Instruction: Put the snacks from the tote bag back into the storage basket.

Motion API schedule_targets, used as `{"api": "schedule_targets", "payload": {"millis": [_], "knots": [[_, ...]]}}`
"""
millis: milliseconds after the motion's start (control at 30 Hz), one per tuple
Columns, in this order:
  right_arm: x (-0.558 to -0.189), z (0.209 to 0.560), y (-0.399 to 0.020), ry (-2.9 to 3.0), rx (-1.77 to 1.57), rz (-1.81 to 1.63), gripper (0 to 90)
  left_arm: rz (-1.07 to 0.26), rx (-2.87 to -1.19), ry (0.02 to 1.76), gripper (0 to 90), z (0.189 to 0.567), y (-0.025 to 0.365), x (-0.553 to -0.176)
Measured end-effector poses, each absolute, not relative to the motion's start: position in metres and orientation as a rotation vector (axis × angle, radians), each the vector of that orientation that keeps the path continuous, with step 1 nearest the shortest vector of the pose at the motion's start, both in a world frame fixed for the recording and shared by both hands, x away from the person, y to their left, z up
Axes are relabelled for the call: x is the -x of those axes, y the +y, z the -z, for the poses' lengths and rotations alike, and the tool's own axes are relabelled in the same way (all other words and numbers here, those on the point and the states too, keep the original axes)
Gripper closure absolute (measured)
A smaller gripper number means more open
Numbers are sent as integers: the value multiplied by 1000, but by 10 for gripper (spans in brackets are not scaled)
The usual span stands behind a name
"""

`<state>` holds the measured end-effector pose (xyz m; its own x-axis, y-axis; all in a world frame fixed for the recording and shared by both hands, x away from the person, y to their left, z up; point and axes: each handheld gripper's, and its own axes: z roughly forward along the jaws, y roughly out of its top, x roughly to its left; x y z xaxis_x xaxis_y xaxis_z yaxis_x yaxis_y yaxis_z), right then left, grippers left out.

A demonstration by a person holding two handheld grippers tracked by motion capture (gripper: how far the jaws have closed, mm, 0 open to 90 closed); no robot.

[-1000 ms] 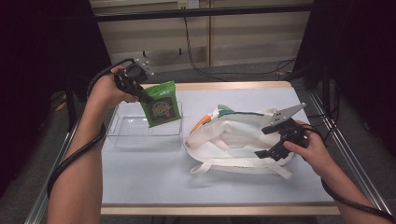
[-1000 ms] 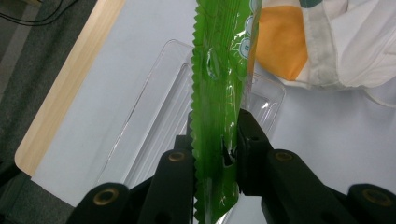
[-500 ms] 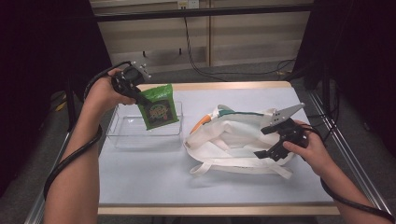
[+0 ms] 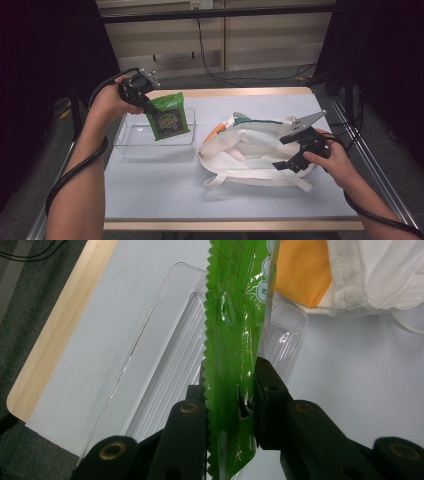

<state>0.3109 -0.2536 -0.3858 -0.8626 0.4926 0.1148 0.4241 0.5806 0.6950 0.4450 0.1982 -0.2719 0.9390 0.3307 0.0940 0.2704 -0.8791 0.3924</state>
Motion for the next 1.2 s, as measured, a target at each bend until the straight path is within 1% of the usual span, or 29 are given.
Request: {"api": "schedule_targets", "payload": {"millis": [200,467,633,700,733,800,1100,1200], "knots": [[-311,385,-254,2706,-794,-1149,16,-228,-2717,423,780,275,198,-445],[-311,385,-253,2704,-789,-1155,16,-200,-2720,426,779,280,197,-444],[-311,385,-253,2701,-792,-1156,16,-189,-2747,389,778,281,195,-444],[-311,385,-253,2699,-791,-1165,16,-188,-2734,407,778,282,194,-443],[-311,385,-253,2701,-793,-1165,16,-201,-2738,402,776,282,194,-443],[-311,385,-253,2702,-793,-1164,16,-179,-2740,397,776,282,194,-442],[-311,384,-253,2699,-794,-1164,16,-186,-2740,377,772,286,194,-440],[-311,385,-253,2697,-792,-1166,17,-169,-2741,368,769,288,194,-439]]}}
